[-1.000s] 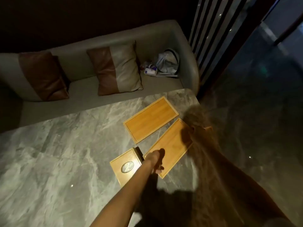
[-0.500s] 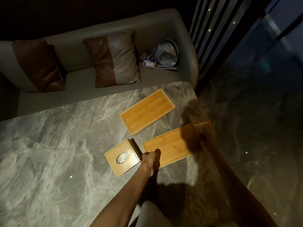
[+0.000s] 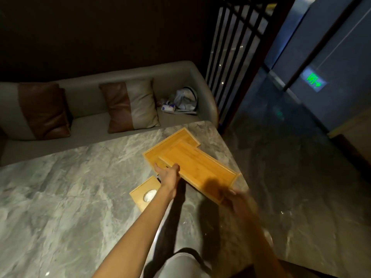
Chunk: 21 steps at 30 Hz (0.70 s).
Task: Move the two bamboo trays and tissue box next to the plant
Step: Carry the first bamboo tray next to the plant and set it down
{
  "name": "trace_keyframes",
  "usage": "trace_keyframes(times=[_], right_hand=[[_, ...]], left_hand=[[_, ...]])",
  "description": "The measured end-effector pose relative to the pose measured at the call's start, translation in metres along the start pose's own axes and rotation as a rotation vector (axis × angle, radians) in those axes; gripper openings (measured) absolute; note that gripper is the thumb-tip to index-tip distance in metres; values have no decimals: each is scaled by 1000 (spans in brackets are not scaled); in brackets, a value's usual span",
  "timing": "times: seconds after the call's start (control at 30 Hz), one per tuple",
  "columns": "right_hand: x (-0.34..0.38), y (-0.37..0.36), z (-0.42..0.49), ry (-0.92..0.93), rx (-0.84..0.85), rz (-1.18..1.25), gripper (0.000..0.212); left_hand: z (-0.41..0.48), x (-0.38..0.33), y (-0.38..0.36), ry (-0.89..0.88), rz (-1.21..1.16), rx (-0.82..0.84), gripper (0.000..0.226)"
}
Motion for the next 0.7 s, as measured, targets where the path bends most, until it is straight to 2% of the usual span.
trace_keyframes(times=[0.1, 0.2, 0.27, 0.33, 0.43, 0.5, 0.6, 0.7], right_hand=[[-38, -82, -46, -1, 75, 219, 33], [-76, -156, -93, -5, 86, 312, 37], [-98, -193, -127, 25, 189, 259, 31], [-115, -220, -159, 13, 353, 149, 35], [-128, -252, -199, -22, 508, -149, 37], [-126, -267, -208, 25, 485, -259, 34], [-115, -308, -222, 129, 468, -272, 31], [-104, -371, -246, 186, 608, -313, 48]], left_hand=[[-28, 4, 33, -35, -54, 27, 63], [-45, -3, 98, -142, -58, -57, 54], [-46, -19, 155, -223, -83, -82, 50], [-44, -41, 218, -283, -70, -96, 45], [-45, -71, 321, -372, 33, -128, 41], [-49, -87, 384, -419, 147, -110, 42], [-60, -109, 482, -419, 273, -79, 49], [-83, -124, 565, -415, 403, -40, 43]])
Point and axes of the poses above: each hand's wrist, its own z-axis towards the middle knuckle, its own y-axis out of the back of the hand, x = y × z, the point moved 2 cm from there along z, towards the middle knuckle, and after that the axes turned 11 degrees about -x, right-handed, at the moved point
